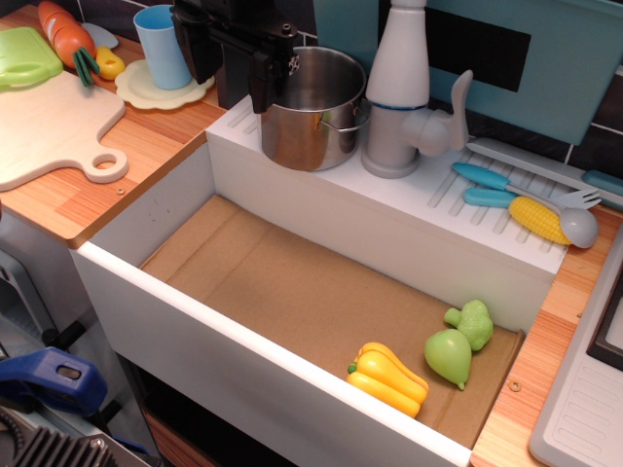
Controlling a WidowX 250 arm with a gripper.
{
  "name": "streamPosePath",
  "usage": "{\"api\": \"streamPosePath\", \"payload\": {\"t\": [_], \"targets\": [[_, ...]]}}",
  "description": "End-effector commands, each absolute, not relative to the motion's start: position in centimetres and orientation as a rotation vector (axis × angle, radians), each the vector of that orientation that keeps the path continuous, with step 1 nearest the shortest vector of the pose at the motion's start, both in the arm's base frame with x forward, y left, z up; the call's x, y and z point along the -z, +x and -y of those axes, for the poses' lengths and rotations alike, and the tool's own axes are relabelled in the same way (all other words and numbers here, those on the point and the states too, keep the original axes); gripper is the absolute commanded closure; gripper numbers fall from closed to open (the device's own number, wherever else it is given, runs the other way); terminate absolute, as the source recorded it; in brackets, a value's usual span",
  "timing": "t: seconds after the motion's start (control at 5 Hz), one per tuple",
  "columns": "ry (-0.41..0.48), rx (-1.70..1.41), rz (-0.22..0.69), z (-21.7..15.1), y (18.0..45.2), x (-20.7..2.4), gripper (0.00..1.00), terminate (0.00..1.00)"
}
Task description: Put pot or pan in sink
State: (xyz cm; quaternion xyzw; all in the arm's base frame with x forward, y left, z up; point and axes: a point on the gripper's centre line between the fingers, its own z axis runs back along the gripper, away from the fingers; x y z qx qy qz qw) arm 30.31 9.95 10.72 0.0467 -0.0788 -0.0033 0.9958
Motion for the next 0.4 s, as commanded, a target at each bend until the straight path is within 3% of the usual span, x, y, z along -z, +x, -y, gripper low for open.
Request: {"api": "streamPosePath", "payload": {"t": [0.0,0.2], "targets": [[0.094,0.007,0.158,-9.95,30.31,-10.72,0.0,0.0],[0.153,0.142,0.236,-9.78,30.59,-10.71,0.0,0.0]]}}
